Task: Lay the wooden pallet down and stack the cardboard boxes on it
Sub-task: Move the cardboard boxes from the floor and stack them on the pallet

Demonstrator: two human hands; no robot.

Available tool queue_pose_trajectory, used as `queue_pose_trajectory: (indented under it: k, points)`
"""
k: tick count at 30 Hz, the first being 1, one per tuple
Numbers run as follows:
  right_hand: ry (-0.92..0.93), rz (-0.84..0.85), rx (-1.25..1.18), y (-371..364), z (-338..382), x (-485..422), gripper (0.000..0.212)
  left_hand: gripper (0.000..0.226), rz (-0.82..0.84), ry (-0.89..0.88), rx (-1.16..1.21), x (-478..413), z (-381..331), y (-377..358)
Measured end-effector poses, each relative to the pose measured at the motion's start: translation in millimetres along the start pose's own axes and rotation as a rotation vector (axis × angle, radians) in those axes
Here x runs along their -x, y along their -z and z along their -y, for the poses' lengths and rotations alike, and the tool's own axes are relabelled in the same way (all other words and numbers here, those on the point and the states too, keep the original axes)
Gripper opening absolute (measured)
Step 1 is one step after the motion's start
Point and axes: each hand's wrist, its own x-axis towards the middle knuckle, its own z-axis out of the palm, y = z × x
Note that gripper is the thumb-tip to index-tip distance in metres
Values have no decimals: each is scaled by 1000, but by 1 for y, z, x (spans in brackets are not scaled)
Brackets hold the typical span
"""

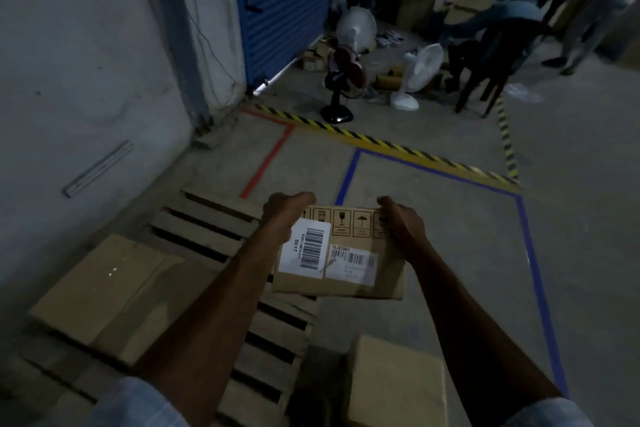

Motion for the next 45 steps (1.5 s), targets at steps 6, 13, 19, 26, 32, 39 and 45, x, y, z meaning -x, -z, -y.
queue_pose_trajectory:
  k: [6,13,19,26,32,39,45]
  points:
    - [110,50,90,-51,84,-60,47,72,-163,-21,115,-48,-43,61]
    - [299,126,146,-105,169,-103,46,47,-335,-38,204,-77,-69,129]
    - [356,196,281,-175,195,-176,44,25,-461,-18,316,-132,-67,154]
    - [412,411,247,-199,207,-330,40,54,-571,70,287,-261,-107,114]
    - [340,508,79,-189,235,-472,56,31,-700,136,275,-355,-182,47]
    - [503,653,82,-192,301,-529,38,38,-870,45,387,-372,-217,40]
    - [547,752,12,-201,330,-521,49,61,-1037,-14,576,-341,-225,36]
